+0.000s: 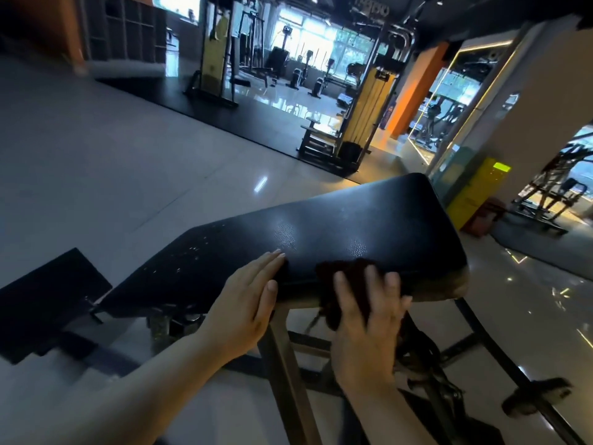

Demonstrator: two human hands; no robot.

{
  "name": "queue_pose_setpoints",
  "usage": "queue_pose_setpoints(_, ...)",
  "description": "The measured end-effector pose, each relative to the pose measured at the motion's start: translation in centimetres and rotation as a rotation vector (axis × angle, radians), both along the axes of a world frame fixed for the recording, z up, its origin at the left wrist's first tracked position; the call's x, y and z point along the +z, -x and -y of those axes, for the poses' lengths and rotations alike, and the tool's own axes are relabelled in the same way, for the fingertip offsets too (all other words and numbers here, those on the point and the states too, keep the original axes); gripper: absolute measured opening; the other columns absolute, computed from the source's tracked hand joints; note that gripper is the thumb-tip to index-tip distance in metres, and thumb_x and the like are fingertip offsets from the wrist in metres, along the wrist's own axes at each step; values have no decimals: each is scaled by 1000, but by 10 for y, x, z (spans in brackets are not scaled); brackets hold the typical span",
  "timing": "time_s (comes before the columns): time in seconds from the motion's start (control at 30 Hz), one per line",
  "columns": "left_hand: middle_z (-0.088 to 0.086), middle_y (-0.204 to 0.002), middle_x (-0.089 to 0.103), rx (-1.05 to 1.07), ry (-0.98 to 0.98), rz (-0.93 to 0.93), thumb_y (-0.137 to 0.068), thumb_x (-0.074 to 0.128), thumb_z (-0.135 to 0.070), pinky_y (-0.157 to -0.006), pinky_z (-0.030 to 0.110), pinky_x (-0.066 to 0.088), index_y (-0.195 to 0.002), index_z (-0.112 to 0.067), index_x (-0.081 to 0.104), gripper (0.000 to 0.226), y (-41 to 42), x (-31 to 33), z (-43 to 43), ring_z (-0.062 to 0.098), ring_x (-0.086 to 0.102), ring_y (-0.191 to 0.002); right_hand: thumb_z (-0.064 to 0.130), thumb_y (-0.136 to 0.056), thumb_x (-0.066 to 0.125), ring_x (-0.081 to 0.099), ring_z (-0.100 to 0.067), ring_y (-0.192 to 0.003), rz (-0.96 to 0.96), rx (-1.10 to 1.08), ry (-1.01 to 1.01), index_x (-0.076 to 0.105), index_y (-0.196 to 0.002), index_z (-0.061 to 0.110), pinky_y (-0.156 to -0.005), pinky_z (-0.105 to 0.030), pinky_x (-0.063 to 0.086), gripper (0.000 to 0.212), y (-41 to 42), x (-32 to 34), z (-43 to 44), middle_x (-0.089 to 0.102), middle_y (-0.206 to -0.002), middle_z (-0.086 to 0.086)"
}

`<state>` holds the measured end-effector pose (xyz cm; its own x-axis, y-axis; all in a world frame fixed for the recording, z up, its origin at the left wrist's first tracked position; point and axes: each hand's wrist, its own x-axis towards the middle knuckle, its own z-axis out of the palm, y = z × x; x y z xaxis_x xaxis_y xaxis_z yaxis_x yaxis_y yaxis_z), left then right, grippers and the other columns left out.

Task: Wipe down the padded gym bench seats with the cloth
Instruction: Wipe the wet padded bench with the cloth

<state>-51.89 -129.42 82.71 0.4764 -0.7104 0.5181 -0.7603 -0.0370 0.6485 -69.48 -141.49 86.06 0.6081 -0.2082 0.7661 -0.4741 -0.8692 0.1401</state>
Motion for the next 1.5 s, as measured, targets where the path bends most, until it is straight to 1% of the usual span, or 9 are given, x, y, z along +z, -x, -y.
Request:
queue_pose_setpoints(0.23, -11, -153, 41, 0, 66, -127, -104, 30, -37, -119, 39, 31, -149, -23, 41, 49, -28, -26, -19, 2, 34, -143, 50, -67, 85, 0, -27, -156, -442, -4, 126, 15, -161, 31, -124, -48, -9, 119, -50, -31, -36, 7, -167, -9)
queue_pose_setpoints(0.47, -21, -158, 28, -37, -27, -98, -103, 25, -46, -122, 30, 17, -153, -32, 33, 52, -37, -29, -29, -4, 18, -147, 17, -80, 55, 2, -25, -156, -274, -68, 224, 15, -160, 35, -124, -51, -5, 91, -6, -5, -6, 19, -163, -8)
queue_pose_setpoints(0.6, -22, -160, 24, -88, -49, -119, -104, 26, -44, -123, 28, 14, -154, -32, 30, 51, -46, -32, -41, -7, 14, -147, 16, -63, 74, 0, -27, -156, -201, -92, 74, 36, -151, 29, -124, -53, -6, 96, -43, -27, -29, 30, -154, -13)
queue_pose_setpoints(0.83, -14, -161, 25, -127, -33, -156, -103, 28, -33, -124, 26, 11, -153, -25, 32, 51, -65, -50, -55, -1, 15, -149, 14, -56, 86, -4, -27, -156, -404, -52, 13, 13, -161, 29, -123, -51, -11, 129, -107, -65, -77, 24, -162, -10)
queue_pose_setpoints(0.97, -10, -164, 20, -84, -58, -116, -103, 28, -36, -125, 30, 6, -155, -20, 29, 55, -60, -59, -58, 2, 9, -151, 21, -67, 84, 9, -26, -154, -503, -59, 133, 30, -155, 31, -124, -49, -4, 104, -80, -40, -59, 31, -158, -10)
queue_pose_setpoints(1.13, -12, -163, 17, -104, -34, -189, -96, 35, -26, -124, 25, 0, -156, -20, 27, 60, -54, -59, -68, 0, 5, -151, 22, -97, 36, 16, -33, -152, -211, -142, 58, 40, -147, 24, -124, -53, -1, 50, -72, -31, -64, 35, -150, -18)
queue_pose_setpoints(1.23, -15, -163, 16, -179, -51, -228, -94, 42, -16, -124, 24, 2, -156, -22, 26, 64, -64, -69, -89, -1, 5, -151, 5, -86, 57, 17, -36, -151, -136, -159, -16, 43, -144, 24, -124, -54, -3, 62, -101, -58, -79, 35, -150, -16)
queue_pose_setpoints(1.4, -8, -160, 30, -1, -30, -302, -90, 32, -32, -125, 36, 9, -152, -20, 34, 63, -97, -84, -113, 1, 14, -150, 9, -67, 72, -4, -28, -156, -511, -42, -49, 34, -153, 26, -122, -50, -8, 96, -160, -98, -116, 25, -162, -10)
queue_pose_setpoints(1.5, -5, -158, 33, 48, -63, -331, -88, 27, -37, -126, 36, 9, -151, -18, 35, 66, -112, -82, -115, 1, 15, -149, 23, -79, 71, 4, -33, -155, -691, 3, 50, 37, -152, 24, -124, -50, -9, 81, -173, -98, -126, 22, -165, -12)
